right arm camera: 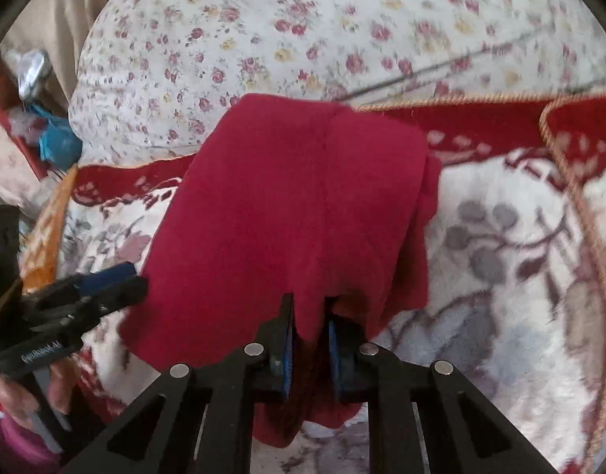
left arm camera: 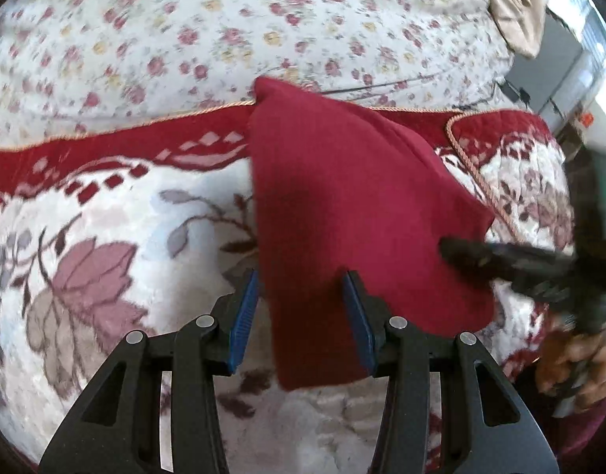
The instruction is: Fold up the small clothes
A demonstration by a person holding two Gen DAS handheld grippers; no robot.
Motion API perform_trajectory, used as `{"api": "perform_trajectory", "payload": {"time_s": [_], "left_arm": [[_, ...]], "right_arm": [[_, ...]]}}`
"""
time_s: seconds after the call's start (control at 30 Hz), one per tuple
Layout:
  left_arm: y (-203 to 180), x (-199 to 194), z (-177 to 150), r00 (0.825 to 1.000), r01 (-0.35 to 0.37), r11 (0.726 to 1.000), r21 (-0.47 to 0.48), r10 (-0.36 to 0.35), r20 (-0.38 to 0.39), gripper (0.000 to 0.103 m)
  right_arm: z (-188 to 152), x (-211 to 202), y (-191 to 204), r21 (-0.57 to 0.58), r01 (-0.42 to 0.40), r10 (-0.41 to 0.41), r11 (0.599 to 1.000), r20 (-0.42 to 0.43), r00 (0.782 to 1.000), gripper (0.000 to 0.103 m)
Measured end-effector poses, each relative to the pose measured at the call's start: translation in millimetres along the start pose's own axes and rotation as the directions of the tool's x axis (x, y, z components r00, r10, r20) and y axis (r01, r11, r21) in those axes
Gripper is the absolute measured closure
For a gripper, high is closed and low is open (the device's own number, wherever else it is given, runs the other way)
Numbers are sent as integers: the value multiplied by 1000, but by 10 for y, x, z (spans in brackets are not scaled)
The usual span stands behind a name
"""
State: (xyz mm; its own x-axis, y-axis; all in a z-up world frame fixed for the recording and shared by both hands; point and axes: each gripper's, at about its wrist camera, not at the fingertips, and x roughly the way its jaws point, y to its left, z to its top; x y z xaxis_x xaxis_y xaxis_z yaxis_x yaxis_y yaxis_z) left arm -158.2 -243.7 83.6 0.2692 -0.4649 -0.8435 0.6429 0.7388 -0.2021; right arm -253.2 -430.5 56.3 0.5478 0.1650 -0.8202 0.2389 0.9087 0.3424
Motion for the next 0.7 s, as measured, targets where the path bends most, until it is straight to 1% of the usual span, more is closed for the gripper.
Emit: {"api": "perform_trajectory", "payload": {"time_s": [0.03, 0.07, 0.1, 0.13, 0.17, 0.2, 0.23, 0.27, 0.33, 0.37, 0.4, 0.47, 0.53, 0.6, 0.7], "left_arm": [[-17, 20, 6, 1000, -22, 1000, 10, 22, 2, 59], [-7, 33, 14, 1000, -29, 1000, 9, 29, 4, 59], [8, 49, 21, 999, -36, 999, 2, 36, 10, 59], [24, 61, 25, 999, -38, 999, -3, 38, 12, 59], [45, 89, 30, 999, -39, 999, -15, 39, 16, 59], [54, 112, 34, 999, -38, 999, -23, 39, 16, 58], [65, 132, 31, 999, -41, 999, -32, 42, 17, 54], [72, 139, 27, 999, -44, 998, -37, 45, 21, 52], [88, 145, 18, 998, -51, 998, -41, 52, 33, 45], [98, 152, 16, 998, -50, 998, -44, 52, 35, 43], [108, 162, 18, 998, -47, 998, -50, 49, 36, 39], [157, 194, 12, 999, -25, 997, -78, 29, 43, 37], [174, 219, 19, 999, -11, 996, -94, 15, 40, 36], [157, 225, 32, 999, -15, 996, -91, 19, 40, 36], [133, 219, 32, 999, -27, 996, -83, 31, 38, 36]], "right_arm": [[28, -65, -15, 20, -27, 27, 999, 14, 1000, 87], [63, -149, -32, 40, -39, 38, 998, 34, 999, 73], [91, -227, -42, 57, -26, 23, 998, 56, 998, 66], [122, -324, -49, 75, 4, -11, 997, 92, 996, 56], [154, -428, -49, 86, 44, -56, 995, 138, 989, 56], [197, -488, -25, 80, 87, -99, 993, 166, 981, 56], [246, -497, 8, 65, 106, -116, 992, 176, 978, 56], [309, -454, 67, 29, 111, -114, 993, 176, 978, 56], [388, -285, 169, -32, 117, -111, 993, 132, 985, 56], [425, -118, 237, -84, 148, -140, 985, 94, 986, 62], [459, 22, 263, -125, 202, -194, 971, 72, 978, 65], [517, 273, 271, -189, 295, -290, 937, 54, 956, 66], [551, 371, 206, -175, 295, -291, 939, 51, 955, 66], [599, 376, 124, -158, 288, -282, 945, 62, 958, 66], [612, 347, 28, -114, 248, -242, 962, 68, 968, 66]]}}
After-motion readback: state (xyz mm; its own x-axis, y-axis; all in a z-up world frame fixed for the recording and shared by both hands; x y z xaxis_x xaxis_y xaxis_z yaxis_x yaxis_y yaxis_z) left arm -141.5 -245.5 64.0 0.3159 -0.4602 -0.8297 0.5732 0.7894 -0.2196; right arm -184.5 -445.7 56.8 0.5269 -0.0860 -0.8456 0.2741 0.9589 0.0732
